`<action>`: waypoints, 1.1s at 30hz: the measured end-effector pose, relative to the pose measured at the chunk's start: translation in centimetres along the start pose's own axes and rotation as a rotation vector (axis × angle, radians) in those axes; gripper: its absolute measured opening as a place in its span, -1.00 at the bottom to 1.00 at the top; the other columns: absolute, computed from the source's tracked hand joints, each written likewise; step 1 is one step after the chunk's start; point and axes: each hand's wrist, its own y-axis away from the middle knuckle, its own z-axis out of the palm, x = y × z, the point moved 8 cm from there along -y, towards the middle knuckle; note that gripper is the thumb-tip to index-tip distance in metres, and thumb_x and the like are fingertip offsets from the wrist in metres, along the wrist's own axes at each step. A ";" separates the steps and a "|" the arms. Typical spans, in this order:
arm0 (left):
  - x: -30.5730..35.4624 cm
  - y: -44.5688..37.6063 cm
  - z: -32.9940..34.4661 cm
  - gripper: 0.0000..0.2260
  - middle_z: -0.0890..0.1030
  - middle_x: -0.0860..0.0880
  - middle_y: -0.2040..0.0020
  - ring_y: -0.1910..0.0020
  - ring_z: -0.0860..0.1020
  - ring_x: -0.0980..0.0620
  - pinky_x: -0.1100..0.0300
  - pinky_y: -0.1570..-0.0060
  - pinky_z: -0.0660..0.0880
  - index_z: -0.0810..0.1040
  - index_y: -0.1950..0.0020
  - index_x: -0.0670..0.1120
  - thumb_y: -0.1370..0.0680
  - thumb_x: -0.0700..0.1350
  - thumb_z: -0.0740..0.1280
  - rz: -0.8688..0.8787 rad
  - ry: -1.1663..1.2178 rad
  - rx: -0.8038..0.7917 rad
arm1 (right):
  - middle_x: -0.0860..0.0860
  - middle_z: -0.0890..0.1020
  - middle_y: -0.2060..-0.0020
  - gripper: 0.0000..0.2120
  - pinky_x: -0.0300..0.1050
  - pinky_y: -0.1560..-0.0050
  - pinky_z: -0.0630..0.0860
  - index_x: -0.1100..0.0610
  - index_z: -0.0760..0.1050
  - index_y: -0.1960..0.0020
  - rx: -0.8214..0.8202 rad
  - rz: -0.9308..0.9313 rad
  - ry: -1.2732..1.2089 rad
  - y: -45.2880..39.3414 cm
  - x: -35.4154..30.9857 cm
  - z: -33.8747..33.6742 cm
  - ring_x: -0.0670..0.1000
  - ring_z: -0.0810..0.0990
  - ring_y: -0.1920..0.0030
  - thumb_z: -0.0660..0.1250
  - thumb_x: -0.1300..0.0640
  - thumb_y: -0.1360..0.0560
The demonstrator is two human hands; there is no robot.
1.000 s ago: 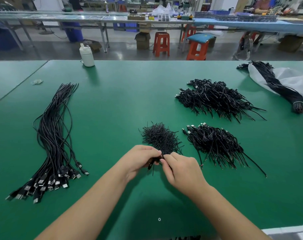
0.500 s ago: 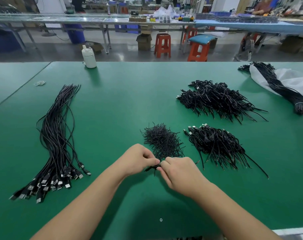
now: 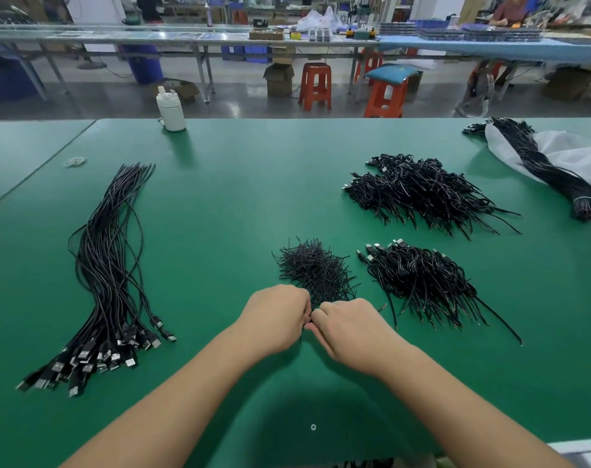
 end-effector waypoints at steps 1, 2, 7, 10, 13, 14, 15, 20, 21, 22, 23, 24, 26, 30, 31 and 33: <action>-0.1 0.0 0.0 -0.87 0.63 0.04 0.07 0.05 0.55 -0.05 0.15 0.18 0.39 0.41 0.15 0.09 -0.56 -0.11 0.25 -0.011 0.015 0.020 | -0.03 0.58 0.31 -0.74 -0.09 0.36 0.47 0.05 0.53 0.20 0.013 -0.008 -0.009 -0.1 0.2 -0.3 0.04 0.60 0.32 0.25 -0.03 -0.60; -0.4 -0.1 0.0 -0.87 0.63 0.03 0.08 0.05 0.55 -0.05 0.14 0.16 0.41 0.41 0.15 0.08 -0.57 -0.11 0.25 -0.033 0.063 0.037 | 0.00 0.62 0.23 -0.77 -0.05 0.21 0.55 0.08 0.57 0.13 0.057 -0.022 -0.005 -0.2 0.5 -0.9 0.07 0.63 0.19 0.26 -0.01 -0.60; -3.5 -0.1 0.1 -0.84 0.62 -0.02 0.28 0.29 0.52 0.04 0.19 0.28 0.46 0.53 0.18 -0.06 -0.60 -0.20 0.32 -0.224 0.724 0.017 | 0.13 0.59 -0.22 -0.71 0.12 -0.34 0.39 0.17 0.60 -0.19 0.392 -0.008 -0.010 -0.2 1.8 -4.5 0.20 0.50 -0.31 0.13 0.23 -0.63; -3.2 0.4 1.5 -0.87 0.63 -0.06 0.28 0.32 0.59 0.13 0.29 0.40 0.47 0.55 0.14 -0.15 -0.61 -0.26 0.31 -0.298 1.311 -0.151 | 0.11 0.59 -0.23 -0.67 0.04 -0.16 0.50 0.17 0.59 -0.21 0.365 -0.070 -0.060 -0.1 1.5 -4.2 0.16 0.55 -0.22 0.08 0.25 -0.64; -2.7 0.6 2.0 -0.86 0.58 -0.05 0.33 0.38 0.54 0.14 0.33 0.44 0.41 0.53 0.15 -0.14 -0.60 -0.26 0.31 -0.264 1.412 -0.243 | 0.08 0.62 -0.18 -0.77 -0.02 -0.14 0.54 0.20 0.61 -0.19 0.370 -0.050 -0.179 0.0 2.1 -3.9 0.11 0.59 -0.12 0.27 0.29 -0.59; -2.8 0.5 1.9 -0.87 0.54 -0.06 0.34 0.39 0.50 0.12 0.32 0.44 0.38 0.52 0.15 -0.15 -0.60 -0.27 0.31 -0.242 1.384 -0.224 | 0.06 0.64 -0.15 -0.80 -0.04 -0.13 0.55 0.19 0.62 -0.18 0.378 -0.025 -0.215 0.0 2.3 -3.8 0.09 0.61 -0.09 0.33 0.27 -0.58; -2.9 0.4 1.6 -0.87 0.51 -0.07 0.35 0.40 0.44 0.09 0.30 0.43 0.35 0.51 0.14 -0.16 -0.60 -0.28 0.30 -0.220 1.332 -0.182 | 0.04 0.66 -0.11 -0.81 -0.06 -0.09 0.57 0.18 0.63 -0.16 0.372 0.015 -0.248 0.0 2.5 -3.7 0.08 0.62 -0.05 0.37 0.25 -0.56; -2.8 -0.1 -0.4 -0.83 0.49 -0.13 0.29 0.32 0.34 0.00 0.09 0.27 0.30 0.48 0.15 -0.02 -0.60 -0.24 0.30 -0.114 0.917 0.112 | -0.16 0.63 0.26 -0.97 -0.26 0.16 0.49 0.05 0.62 0.05 0.269 0.431 -0.618 -0.3 4.2 -2.2 -0.15 0.56 0.23 0.40 0.12 -0.54; -2.7 0.0 -0.9 -0.85 0.54 -0.09 0.28 0.33 0.37 0.07 0.11 0.24 0.36 0.48 0.14 0.00 -0.60 -0.21 0.31 -0.106 0.812 0.180 | -0.18 0.59 0.34 -0.96 -0.37 0.22 0.41 0.00 0.58 0.08 0.244 0.550 -0.757 -0.2 4.7 -1.4 -0.20 0.51 0.31 0.40 0.12 -0.55; -2.5 0.1 -1.5 -0.86 0.55 0.00 0.27 0.33 0.40 0.17 0.24 0.24 0.37 0.47 0.13 0.01 -0.59 -0.19 0.31 -0.084 0.715 0.245 | -0.17 0.57 0.39 -0.94 -0.41 0.27 0.37 -0.03 0.54 0.05 0.213 0.660 -0.911 -0.2 5.0 -0.4 -0.21 0.48 0.36 0.39 0.12 -0.55; -2.2 0.4 -2.1 -0.87 0.54 0.07 0.26 0.30 0.43 0.22 0.38 0.26 0.33 0.46 0.13 0.00 -0.59 -0.19 0.31 -0.049 0.642 0.300 | -0.15 0.57 0.42 -0.90 -0.41 0.29 0.37 -0.02 0.49 -0.02 0.186 0.750 -1.074 -0.1 5.1 0.4 -0.20 0.47 0.39 0.38 0.12 -0.55; -1.8 0.6 -2.6 -0.88 0.51 0.10 0.25 0.25 0.44 0.26 0.43 0.24 0.32 0.45 0.12 -0.01 -0.59 -0.20 0.30 -0.011 0.591 0.341 | -0.13 0.56 0.44 -0.84 -0.37 0.31 0.40 0.00 0.45 -0.10 0.166 0.808 -1.229 -0.1 5.0 1.1 -0.16 0.47 0.41 0.37 0.14 -0.56; -1.2 0.8 -3.2 -0.90 0.48 0.09 0.21 0.21 0.43 0.26 0.45 0.20 0.30 0.44 0.09 -0.06 -0.59 -0.23 0.29 0.057 0.528 0.388 | -0.09 0.54 0.49 -0.72 -0.31 0.37 0.42 0.03 0.34 -0.23 0.151 0.845 -1.439 -0.2 4.6 1.7 -0.08 0.48 0.44 0.34 0.16 -0.58; -1.4 0.8 -3.3 -0.91 0.48 0.08 0.26 0.27 0.42 0.21 0.42 0.24 0.31 0.45 0.10 -0.07 -0.58 -0.21 0.30 0.056 0.564 0.427 | -0.08 0.47 0.51 -0.78 -0.30 0.39 0.42 0.02 0.35 -0.19 0.168 0.767 -1.512 -0.6 4.5 0.8 -0.05 0.45 0.47 0.28 0.23 -0.61; -1.9 0.7 -3.0 -0.89 0.49 0.09 0.30 0.31 0.42 0.20 0.40 0.28 0.32 0.46 0.12 -0.04 -0.58 -0.19 0.32 0.016 0.606 0.414 | -0.08 0.48 0.49 -0.83 -0.28 0.37 0.44 0.04 0.40 -0.15 0.170 0.735 -1.484 -0.8 4.5 0.5 -0.04 0.46 0.47 0.26 0.26 -0.62; -2.8 0.2 -2.2 -0.86 0.48 0.12 0.38 0.40 0.39 0.20 0.38 0.34 0.31 0.47 0.16 0.01 -0.57 -0.16 0.34 -0.084 0.710 0.363 | -0.07 0.54 0.39 -0.80 -0.25 0.28 0.49 0.07 0.52 -0.10 0.152 0.685 -1.369 -1.0 4.5 -0.1 -0.03 0.51 0.43 0.21 0.31 -0.63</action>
